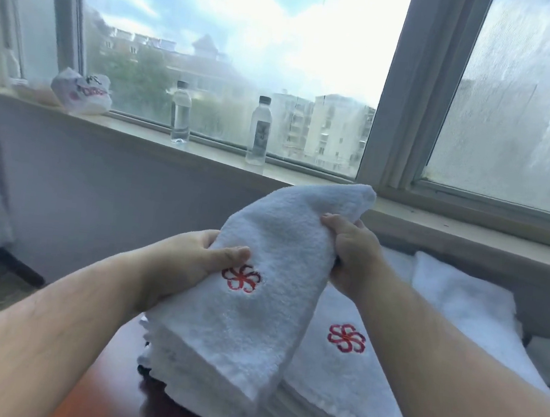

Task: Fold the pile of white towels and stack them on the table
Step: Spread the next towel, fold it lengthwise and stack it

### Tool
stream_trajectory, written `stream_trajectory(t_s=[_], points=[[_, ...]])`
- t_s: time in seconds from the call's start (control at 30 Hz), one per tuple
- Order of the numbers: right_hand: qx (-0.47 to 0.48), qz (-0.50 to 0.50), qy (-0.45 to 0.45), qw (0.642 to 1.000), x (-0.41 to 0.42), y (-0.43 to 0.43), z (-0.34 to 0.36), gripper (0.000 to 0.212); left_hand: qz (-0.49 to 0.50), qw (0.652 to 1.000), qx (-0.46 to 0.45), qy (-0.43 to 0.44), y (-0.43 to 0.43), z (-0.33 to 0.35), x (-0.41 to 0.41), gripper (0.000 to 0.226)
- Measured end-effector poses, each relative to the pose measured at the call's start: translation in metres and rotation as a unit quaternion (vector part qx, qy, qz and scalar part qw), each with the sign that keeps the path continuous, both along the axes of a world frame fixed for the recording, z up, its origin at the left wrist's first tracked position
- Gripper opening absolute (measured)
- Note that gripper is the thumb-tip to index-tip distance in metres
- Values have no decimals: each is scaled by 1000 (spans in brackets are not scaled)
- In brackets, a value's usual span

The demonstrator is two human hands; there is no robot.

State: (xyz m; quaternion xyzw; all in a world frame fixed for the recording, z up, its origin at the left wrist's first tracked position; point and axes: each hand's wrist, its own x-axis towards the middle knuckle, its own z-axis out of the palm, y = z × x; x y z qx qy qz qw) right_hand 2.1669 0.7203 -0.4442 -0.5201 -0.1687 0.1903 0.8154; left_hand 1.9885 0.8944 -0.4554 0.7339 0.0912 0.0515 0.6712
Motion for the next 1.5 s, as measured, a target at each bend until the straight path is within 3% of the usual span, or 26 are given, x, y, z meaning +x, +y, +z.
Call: stream_trajectory(t_s=[0.17,0.23,0.27,0.33,0.37,0.47,0.53,0.67,0.8,0.87,0.93,1.0,1.07,1.17,1.3,1.5], points=[[-13,-34,1,999,31,30,3,26,30,1000,-1,1,22,5,25,48],[-78,-54,-3,995,44,39,-1,28,48,998,24,40,31,7,33,43],[-131,-59,3,990,49,41,-5,30,60,990,99,86,36,6,37,41],[-204,-67,32,976,57,42,-19,38,85,933,295,186,43,-4,47,52],[-216,-71,43,973,61,41,-25,43,96,909,350,203,46,-8,52,57],[-240,-83,32,967,72,41,-31,50,101,907,363,186,48,-16,61,55],[-250,-116,4,961,74,43,-29,41,108,913,360,161,51,-16,59,53],[-298,-248,-112,915,72,41,-33,29,121,921,351,116,53,-11,58,51],[-346,-250,-113,898,66,40,-37,31,141,889,408,149,42,-12,58,48],[-353,-335,-196,851,60,40,-36,40,185,866,456,87,33,-7,59,52],[-373,-378,-356,769,55,42,-31,43,152,876,454,54,22,-2,58,76],[-431,-309,-412,741,54,48,-23,46,78,889,440,94,7,-4,57,115],[-531,-208,-380,728,58,52,-17,52,45,872,472,122,-5,-13,55,131],[-598,-119,-331,720,66,53,-16,61,72,856,501,104,-13,-28,52,130],[-618,-100,-310,715,74,57,-20,61,103,844,517,95,-16,-37,53,132],[-614,-37,-293,732,84,53,-24,63,102,856,496,104,-17,-38,59,129]])
